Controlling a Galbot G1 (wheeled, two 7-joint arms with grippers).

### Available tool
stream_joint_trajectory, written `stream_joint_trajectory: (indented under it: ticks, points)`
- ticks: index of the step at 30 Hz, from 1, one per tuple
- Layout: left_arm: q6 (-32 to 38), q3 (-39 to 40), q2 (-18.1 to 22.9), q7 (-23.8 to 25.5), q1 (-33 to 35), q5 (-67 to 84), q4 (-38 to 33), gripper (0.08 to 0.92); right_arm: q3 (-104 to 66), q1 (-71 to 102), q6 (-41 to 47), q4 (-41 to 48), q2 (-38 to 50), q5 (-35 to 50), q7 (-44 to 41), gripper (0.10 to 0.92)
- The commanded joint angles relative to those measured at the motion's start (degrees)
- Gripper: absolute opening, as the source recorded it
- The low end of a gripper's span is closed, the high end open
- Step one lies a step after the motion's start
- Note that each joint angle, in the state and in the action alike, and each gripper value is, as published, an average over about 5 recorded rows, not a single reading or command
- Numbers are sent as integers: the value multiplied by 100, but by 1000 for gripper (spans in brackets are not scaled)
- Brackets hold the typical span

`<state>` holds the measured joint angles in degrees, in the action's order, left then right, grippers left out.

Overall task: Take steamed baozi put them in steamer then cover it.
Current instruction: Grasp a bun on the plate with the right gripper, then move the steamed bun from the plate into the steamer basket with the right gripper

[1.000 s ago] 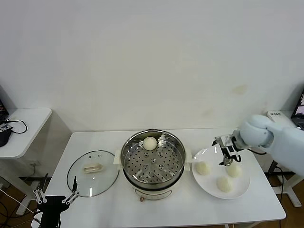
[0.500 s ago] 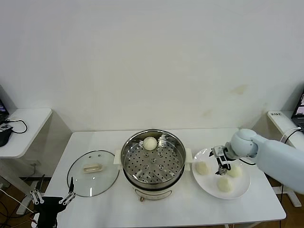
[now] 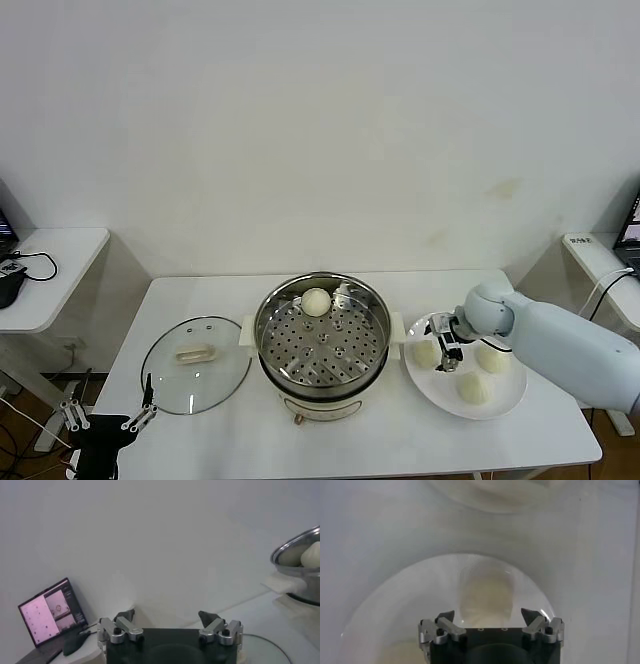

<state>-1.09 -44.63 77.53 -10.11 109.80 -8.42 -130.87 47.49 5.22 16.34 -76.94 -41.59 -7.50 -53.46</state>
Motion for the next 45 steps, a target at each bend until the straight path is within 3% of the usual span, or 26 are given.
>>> stream_joint_trajectory:
  ticks: [1,18,34,45]
  points:
    - [5,-11,4,-6,5,4,4,823,-73,120,23,221,-271,-56,13,821]
    - [5,11,15,-7,-12,10,-26,823,159,-331,141,-92,58,65,-306,641]
    - [-7,92,-77,11,-101,41,-72,823,1227,-3097,762,-1265,885,1336,-412,652]
    - [-30,24,-128,26,-221,151,-48,823,1935,-4604,1538,-1944,-97,2776,61,668]
